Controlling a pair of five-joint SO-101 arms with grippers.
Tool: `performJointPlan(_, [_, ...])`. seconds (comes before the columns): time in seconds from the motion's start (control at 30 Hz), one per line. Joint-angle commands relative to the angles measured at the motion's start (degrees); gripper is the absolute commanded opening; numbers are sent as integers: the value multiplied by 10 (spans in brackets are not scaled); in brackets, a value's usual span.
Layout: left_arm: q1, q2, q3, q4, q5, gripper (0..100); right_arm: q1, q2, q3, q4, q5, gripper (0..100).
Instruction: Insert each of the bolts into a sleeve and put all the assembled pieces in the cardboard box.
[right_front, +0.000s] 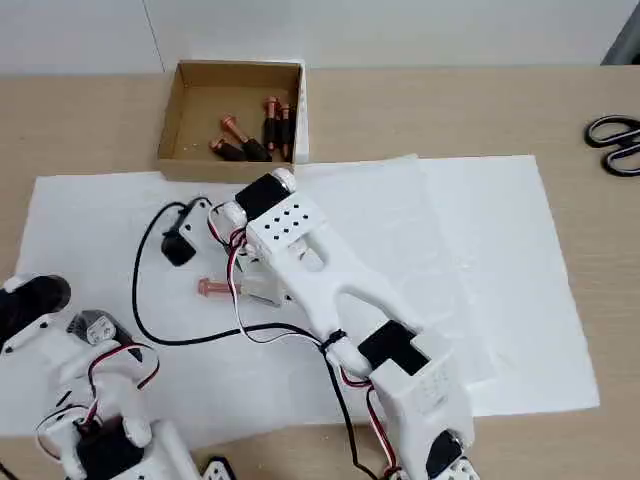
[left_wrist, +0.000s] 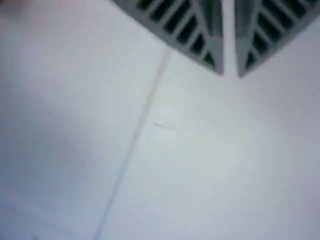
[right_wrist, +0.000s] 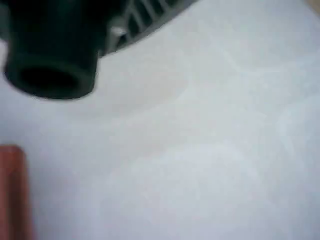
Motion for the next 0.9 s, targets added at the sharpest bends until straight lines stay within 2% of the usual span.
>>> performJointPlan(0.0, [4, -7, -25, 1, 1, 6, 3, -42, 9, 9, -6, 3])
performJointPlan(0.3, [16, -5, -24, -33, 0, 6, 15, -44, -37, 5, -8, 4])
performJointPlan(0.37, [57, -5, -24, -34, -19, 6, 33, -45, -45, 5, -11, 4])
performJointPlan(0.47, [149, -4, -23, -32, -60, 6, 65, -77, -46, 4, -61, 7])
performJointPlan(0.6, [236, -4, -23, -35, -61, 6, 119, -150, -46, 2, -95, 7])
performJointPlan(0.7, [263, -4, -22, -33, -61, 6, 148, -209, -45, 2, -110, 8])
performJointPlan(0.87, [265, -4, -22, -32, -61, 6, 161, -301, -44, 2, -118, 8])
